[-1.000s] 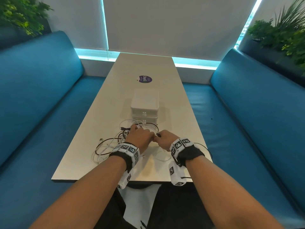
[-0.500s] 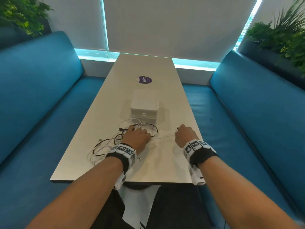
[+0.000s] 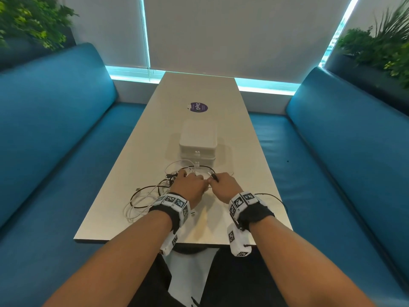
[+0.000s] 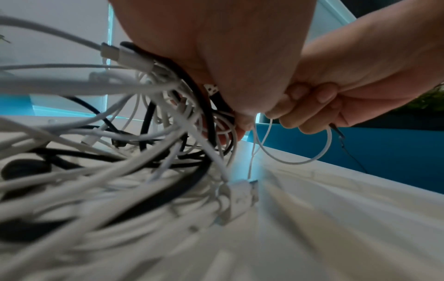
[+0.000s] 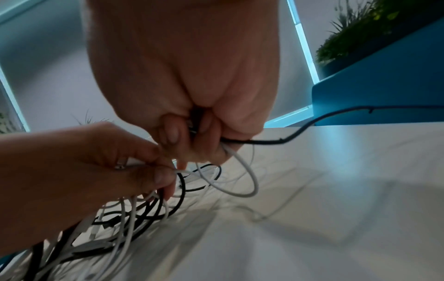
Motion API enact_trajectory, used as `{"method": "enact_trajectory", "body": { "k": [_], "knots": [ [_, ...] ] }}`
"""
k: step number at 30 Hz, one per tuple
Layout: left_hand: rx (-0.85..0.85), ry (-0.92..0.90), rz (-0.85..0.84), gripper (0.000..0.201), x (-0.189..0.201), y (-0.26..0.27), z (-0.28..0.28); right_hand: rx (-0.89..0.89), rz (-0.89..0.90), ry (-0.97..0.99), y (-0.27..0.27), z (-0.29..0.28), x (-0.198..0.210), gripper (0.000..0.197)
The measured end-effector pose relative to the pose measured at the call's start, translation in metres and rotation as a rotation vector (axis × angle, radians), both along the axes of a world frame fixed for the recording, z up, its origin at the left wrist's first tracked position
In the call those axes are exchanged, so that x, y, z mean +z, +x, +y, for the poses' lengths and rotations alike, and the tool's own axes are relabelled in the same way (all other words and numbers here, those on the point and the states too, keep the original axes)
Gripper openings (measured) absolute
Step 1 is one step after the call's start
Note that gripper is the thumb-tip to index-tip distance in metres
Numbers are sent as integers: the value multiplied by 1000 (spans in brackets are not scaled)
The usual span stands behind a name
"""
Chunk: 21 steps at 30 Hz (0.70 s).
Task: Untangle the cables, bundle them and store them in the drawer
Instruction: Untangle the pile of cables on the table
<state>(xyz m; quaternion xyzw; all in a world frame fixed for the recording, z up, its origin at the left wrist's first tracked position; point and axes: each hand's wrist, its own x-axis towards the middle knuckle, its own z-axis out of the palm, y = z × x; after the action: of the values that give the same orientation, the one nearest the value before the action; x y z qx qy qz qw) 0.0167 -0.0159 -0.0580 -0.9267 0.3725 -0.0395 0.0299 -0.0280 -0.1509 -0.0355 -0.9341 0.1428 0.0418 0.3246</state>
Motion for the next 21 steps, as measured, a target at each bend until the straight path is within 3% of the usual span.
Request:
{"method": "enact_trajectory", "body": {
  "k": [5,11,18,21],
  "knots": [
    [28,-67,77,21,-1,4,1,80,59,-104,-3,-3,-6,28],
    [25,-113,166,24,3,13,3,168,2,-608,-9,-15,-2,27],
    [39,-108,130,23,-8,10,5,7,122,-662,-12,-46,-1,28],
    [44,-60,98,21,-3,6,-3,-47,117,-569,-13,-42,0,27]
  ]
}}
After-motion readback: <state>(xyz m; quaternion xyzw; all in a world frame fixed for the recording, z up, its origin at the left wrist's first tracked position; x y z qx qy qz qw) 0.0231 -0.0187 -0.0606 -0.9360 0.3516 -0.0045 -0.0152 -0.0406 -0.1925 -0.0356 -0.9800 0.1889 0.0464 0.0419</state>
